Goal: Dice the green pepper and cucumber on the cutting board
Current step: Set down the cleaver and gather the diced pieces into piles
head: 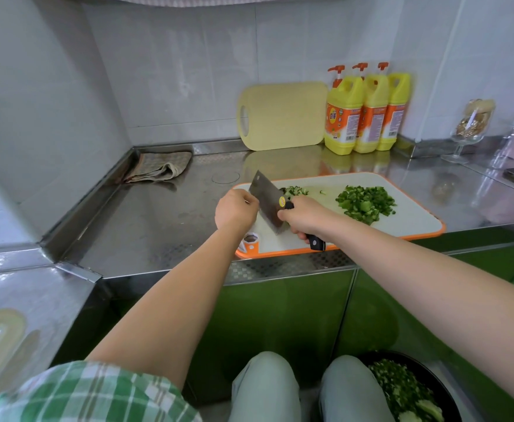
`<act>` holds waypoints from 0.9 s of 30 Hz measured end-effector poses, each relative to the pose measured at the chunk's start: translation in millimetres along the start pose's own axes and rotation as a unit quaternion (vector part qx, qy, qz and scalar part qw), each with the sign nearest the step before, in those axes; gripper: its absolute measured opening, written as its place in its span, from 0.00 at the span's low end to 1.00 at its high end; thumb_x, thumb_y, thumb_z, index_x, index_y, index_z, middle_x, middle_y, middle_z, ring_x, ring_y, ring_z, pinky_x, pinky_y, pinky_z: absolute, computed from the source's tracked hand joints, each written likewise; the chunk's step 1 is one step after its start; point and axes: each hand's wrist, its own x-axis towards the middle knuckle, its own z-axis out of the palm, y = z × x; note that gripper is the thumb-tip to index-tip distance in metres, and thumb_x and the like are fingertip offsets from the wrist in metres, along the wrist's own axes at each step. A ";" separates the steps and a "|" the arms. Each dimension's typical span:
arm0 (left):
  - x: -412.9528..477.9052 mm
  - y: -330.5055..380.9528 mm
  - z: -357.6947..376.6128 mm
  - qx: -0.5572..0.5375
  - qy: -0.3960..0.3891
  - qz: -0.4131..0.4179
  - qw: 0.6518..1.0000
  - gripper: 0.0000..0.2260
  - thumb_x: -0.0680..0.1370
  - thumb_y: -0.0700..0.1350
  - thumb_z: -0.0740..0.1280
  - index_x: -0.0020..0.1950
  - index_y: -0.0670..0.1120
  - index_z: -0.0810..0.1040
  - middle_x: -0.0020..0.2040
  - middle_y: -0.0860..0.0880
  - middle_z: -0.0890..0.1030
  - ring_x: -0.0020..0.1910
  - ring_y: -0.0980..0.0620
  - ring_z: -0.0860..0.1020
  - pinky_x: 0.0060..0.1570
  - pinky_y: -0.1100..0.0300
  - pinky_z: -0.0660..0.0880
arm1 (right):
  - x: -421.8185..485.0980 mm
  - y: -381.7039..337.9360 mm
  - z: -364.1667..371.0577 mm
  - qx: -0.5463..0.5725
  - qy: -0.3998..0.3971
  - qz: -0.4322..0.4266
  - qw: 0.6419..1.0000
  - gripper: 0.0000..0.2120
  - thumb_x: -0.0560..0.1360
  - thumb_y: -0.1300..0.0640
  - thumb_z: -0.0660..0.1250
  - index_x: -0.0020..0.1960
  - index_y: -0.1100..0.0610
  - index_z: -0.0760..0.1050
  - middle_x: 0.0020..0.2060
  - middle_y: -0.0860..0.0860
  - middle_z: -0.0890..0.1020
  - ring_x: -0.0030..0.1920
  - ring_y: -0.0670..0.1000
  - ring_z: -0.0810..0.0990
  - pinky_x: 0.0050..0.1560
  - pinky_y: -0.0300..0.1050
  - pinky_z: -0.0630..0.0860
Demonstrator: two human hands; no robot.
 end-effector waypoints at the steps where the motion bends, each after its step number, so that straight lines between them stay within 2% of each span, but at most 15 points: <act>1: -1.1 0.2 -0.1 -0.003 -0.011 0.001 1.000 0.12 0.77 0.39 0.60 0.47 0.48 0.83 0.49 0.49 0.83 0.47 0.46 0.79 0.41 0.61 0.71 | 1.0 2.0 -1.1 -0.010 0.007 0.010 1.000 0.06 0.78 0.61 0.56 0.43 0.60 0.68 0.30 0.58 0.72 0.26 0.53 0.69 0.28 0.42 0.67; 4: -6.6 3.5 -2.2 -0.006 -0.044 0.000 0.999 0.20 0.73 0.31 0.54 0.33 0.50 0.79 0.40 0.51 0.81 0.33 0.51 0.74 0.30 0.63 0.67 | 0.8 7.4 -11.9 -0.022 0.039 0.028 0.999 0.06 0.78 0.61 0.56 0.43 0.61 0.68 0.30 0.58 0.73 0.27 0.54 0.69 0.29 0.44 0.69; 6: -8.9 7.6 -5.1 -0.015 -0.055 -0.003 0.998 0.19 0.71 0.30 0.53 0.30 0.49 0.76 0.37 0.50 0.79 0.35 0.50 0.74 0.31 0.63 0.68 | -2.7 7.9 -18.8 0.007 0.041 0.006 0.999 0.07 0.79 0.59 0.57 0.43 0.59 0.67 0.30 0.57 0.71 0.26 0.53 0.68 0.27 0.43 0.68; 10: -9.7 14.8 -6.6 -0.057 -0.046 -0.005 0.997 0.16 0.72 0.32 0.56 0.31 0.47 0.75 0.44 0.44 0.84 0.44 0.44 0.79 0.45 0.57 0.75 | -11.5 -1.6 -23.3 0.052 0.067 -0.048 0.995 0.07 0.80 0.56 0.57 0.46 0.58 0.68 0.27 0.54 0.69 0.24 0.52 0.67 0.26 0.41 0.65; 12: -10.1 17.9 -5.5 -0.073 -0.055 -0.011 0.996 0.15 0.74 0.34 0.57 0.34 0.46 0.77 0.46 0.44 0.84 0.49 0.44 0.80 0.50 0.55 0.76 | -14.2 -5.7 -23.2 0.067 0.088 -0.048 0.993 0.10 0.80 0.55 0.54 0.51 0.60 0.71 0.27 0.54 0.70 0.24 0.52 0.68 0.28 0.43 0.66; 13: -9.5 19.6 -4.1 -0.074 -0.069 -0.012 0.995 0.13 0.76 0.35 0.57 0.39 0.44 0.79 0.48 0.43 0.84 0.49 0.45 0.80 0.51 0.55 0.75 | -15.2 -6.5 -23.7 0.073 0.096 -0.042 0.992 0.14 0.80 0.54 0.53 0.54 0.61 0.72 0.28 0.54 0.71 0.25 0.52 0.69 0.29 0.44 0.67; 15: -8.8 23.1 -1.2 -0.096 -0.096 -0.028 0.990 0.13 0.79 0.39 0.56 0.52 0.40 0.80 0.50 0.43 0.84 0.45 0.48 0.78 0.48 0.57 0.73 | -16.0 -5.2 -24.7 0.062 0.113 -0.034 0.991 0.17 0.81 0.53 0.50 0.58 0.63 0.71 0.31 0.54 0.73 0.27 0.53 0.71 0.33 0.46 0.69; 18: -8.3 27.8 2.5 -0.171 -0.107 -0.057 0.978 0.16 0.81 0.44 0.54 0.57 0.37 0.78 0.47 0.42 0.83 0.39 0.49 0.75 0.42 0.58 0.70 | -14.8 0.0 -24.5 -0.026 0.153 -0.066 0.986 0.14 0.81 0.52 0.52 0.59 0.58 0.71 0.35 0.53 0.79 0.33 0.55 0.78 0.37 0.51 0.75; 21: -8.9 38.5 5.3 -0.310 -0.129 -0.090 0.938 0.20 0.83 0.52 0.55 0.52 0.37 0.77 0.40 0.42 0.81 0.36 0.47 0.76 0.41 0.55 0.76 | -11.9 6.1 -20.9 -0.144 0.182 -0.112 0.966 0.13 0.79 0.53 0.58 0.62 0.54 0.71 0.44 0.52 0.81 0.41 0.56 0.79 0.35 0.47 0.73; 23: -11.4 48.1 5.2 -0.371 -0.132 -0.104 0.913 0.17 0.82 0.53 0.59 0.44 0.40 0.76 0.35 0.43 0.80 0.32 0.49 0.78 0.41 0.55 0.79 | -10.3 9.9 -16.2 -0.185 0.185 -0.134 0.956 0.15 0.77 0.55 0.60 0.63 0.53 0.71 0.50 0.53 0.81 0.46 0.58 0.79 0.39 0.49 0.75; 25: -10.4 52.6 8.2 -0.361 -0.114 -0.096 0.921 0.12 0.81 0.45 0.63 0.39 0.41 0.76 0.36 0.42 0.80 0.29 0.51 0.78 0.37 0.57 0.80 | -7.0 14.2 -11.5 -0.187 0.170 -0.164 0.954 0.16 0.77 0.55 0.61 0.64 0.51 0.71 0.52 0.54 0.82 0.50 0.59 0.79 0.44 0.51 0.77; 27: -6.6 50.1 11.6 -0.332 -0.085 -0.099 0.934 0.11 0.78 0.37 0.63 0.36 0.41 0.75 0.38 0.41 0.80 0.27 0.51 0.78 0.34 0.58 0.80 | -3.7 18.5 -10.0 -0.176 0.147 -0.190 0.955 0.17 0.77 0.53 0.60 0.66 0.48 0.72 0.52 0.52 0.83 0.50 0.58 0.80 0.43 0.49 0.76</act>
